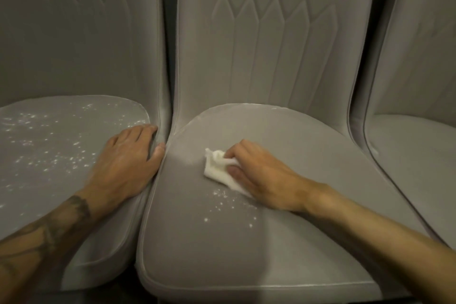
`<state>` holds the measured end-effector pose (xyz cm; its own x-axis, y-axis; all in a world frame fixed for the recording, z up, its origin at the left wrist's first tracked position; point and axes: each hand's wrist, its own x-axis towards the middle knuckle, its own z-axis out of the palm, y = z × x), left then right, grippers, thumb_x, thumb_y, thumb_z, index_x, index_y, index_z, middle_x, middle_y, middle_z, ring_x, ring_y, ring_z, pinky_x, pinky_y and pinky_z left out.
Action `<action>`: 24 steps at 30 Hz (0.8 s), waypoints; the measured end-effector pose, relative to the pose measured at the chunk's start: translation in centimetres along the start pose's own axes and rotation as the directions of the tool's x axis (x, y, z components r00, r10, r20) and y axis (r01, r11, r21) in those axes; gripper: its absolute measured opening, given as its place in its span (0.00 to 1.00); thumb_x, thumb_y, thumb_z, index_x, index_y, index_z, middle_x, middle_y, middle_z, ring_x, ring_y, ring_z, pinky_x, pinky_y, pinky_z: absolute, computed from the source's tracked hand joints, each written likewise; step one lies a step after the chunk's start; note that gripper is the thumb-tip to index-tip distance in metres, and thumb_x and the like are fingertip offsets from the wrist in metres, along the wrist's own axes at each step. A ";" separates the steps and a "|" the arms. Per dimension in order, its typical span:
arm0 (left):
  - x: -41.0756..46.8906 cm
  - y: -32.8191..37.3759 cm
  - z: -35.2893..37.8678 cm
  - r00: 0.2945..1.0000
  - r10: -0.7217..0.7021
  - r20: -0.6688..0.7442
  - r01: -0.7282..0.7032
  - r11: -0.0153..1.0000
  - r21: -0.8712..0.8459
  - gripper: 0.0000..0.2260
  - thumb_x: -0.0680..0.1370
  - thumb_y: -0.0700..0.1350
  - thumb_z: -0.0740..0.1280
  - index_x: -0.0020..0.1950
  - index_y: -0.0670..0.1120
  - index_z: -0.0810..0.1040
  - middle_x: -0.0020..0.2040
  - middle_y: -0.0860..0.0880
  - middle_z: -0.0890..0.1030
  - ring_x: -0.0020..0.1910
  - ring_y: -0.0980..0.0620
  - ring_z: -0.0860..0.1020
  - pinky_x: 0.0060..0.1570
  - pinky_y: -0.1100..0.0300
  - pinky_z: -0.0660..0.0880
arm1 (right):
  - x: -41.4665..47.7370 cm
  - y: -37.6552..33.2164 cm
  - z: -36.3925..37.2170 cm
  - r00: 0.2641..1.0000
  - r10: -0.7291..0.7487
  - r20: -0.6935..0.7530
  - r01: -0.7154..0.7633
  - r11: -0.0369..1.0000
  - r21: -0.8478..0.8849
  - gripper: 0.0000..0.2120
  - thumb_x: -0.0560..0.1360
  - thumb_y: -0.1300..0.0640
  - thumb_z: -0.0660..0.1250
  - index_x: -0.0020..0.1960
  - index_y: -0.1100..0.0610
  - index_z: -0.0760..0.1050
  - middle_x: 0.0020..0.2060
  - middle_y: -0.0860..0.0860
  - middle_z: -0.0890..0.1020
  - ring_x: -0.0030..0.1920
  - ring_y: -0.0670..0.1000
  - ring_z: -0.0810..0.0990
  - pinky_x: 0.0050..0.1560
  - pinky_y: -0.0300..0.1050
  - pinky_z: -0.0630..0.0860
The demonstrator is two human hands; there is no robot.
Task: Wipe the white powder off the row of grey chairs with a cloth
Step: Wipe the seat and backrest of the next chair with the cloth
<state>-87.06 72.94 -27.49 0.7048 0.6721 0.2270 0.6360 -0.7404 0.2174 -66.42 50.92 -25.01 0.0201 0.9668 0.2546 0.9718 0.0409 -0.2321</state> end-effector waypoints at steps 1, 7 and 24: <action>0.0 0.0 0.0 1.000 0.003 0.001 -0.003 1.000 -0.002 0.30 0.82 0.62 0.49 0.79 0.47 0.67 0.76 0.44 0.73 0.74 0.43 0.70 0.74 0.45 0.64 | -0.4 1.5 -0.4 0.998 0.063 -0.012 -0.063 0.998 -0.030 0.13 0.84 0.48 0.54 0.62 0.54 0.69 0.55 0.53 0.73 0.52 0.54 0.71 0.55 0.49 0.68; -0.1 -0.1 0.1 1.000 0.001 0.011 -0.001 1.000 -0.001 0.30 0.83 0.61 0.50 0.79 0.47 0.66 0.76 0.44 0.72 0.75 0.43 0.69 0.75 0.45 0.63 | -1.3 2.3 0.2 0.921 0.360 -0.150 -0.379 0.918 -0.119 0.17 0.82 0.48 0.50 0.59 0.59 0.70 0.51 0.57 0.73 0.49 0.59 0.73 0.52 0.57 0.71; 0.1 -0.1 0.0 1.000 0.004 0.015 -0.004 1.000 0.001 0.30 0.82 0.61 0.50 0.78 0.47 0.67 0.75 0.43 0.73 0.73 0.41 0.70 0.72 0.43 0.65 | -3.8 -6.3 0.4 0.980 0.168 -0.108 -0.179 0.979 -0.097 0.19 0.83 0.45 0.47 0.58 0.54 0.71 0.50 0.52 0.73 0.46 0.56 0.72 0.47 0.52 0.72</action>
<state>-87.02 73.09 -27.52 0.7118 0.6692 0.2133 0.6337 -0.7429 0.2158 -72.73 47.11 -24.86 0.2085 0.9269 0.3121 0.9707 -0.1571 -0.1819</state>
